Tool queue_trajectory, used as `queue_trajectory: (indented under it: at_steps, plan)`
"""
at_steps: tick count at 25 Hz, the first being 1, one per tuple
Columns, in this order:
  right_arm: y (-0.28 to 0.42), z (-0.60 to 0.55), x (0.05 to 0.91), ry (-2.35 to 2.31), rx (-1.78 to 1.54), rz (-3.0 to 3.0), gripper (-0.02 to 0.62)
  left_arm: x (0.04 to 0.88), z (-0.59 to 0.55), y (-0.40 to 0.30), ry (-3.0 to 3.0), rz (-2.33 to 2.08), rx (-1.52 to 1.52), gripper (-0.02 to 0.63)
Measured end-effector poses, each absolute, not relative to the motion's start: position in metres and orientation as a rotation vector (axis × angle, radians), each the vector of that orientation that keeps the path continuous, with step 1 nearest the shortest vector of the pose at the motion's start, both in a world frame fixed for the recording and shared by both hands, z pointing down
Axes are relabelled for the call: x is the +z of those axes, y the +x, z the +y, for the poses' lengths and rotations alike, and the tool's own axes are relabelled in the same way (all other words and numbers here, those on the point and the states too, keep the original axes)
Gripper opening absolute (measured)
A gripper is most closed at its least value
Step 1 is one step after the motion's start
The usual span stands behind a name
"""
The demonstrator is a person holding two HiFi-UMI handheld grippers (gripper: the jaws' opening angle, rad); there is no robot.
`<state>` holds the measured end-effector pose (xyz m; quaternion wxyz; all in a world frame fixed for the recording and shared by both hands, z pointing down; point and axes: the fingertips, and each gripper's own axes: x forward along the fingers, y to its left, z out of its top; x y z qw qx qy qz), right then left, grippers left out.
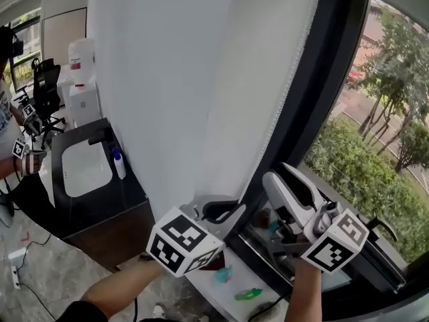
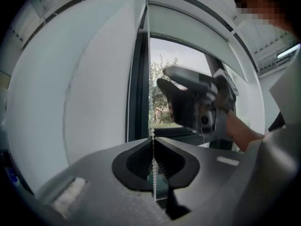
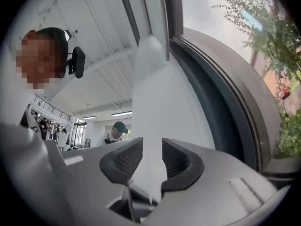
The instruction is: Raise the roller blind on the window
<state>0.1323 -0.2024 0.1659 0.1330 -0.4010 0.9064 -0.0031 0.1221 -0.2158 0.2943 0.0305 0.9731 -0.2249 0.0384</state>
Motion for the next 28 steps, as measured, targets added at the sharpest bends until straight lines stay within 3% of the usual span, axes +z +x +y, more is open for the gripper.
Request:
queue_trajectory:
  at_steps: [6, 10, 18, 24, 28]
  plan:
    - [0.109, -0.217, 0.141, -1.184, 0.097, 2.687, 0.112, 0.361, -0.21, 0.13, 2.937, -0.642, 0.296, 0.02]
    - [0.106, -0.224, 0.142, -1.211, 0.116, 2.671, 0.015, 0.375, -0.21, 0.126, 2.919, -0.644, 0.319, 0.02]
    - [0.105, -0.228, 0.149, -1.243, 0.151, 2.666, 0.008, 0.378, -0.211, 0.114, 2.907, -0.631, 0.325, 0.023]
    - [0.113, -0.231, 0.17, -1.302, 0.136, 2.682, 0.008, 0.326, -0.204, 0.096, 2.925, -0.636, 0.127, 0.08]
    - [0.115, -0.23, 0.202, -1.326, 0.074, 2.701, 0.008, 0.265, -0.205, 0.088, 2.982, -0.69, -0.059, 0.08]
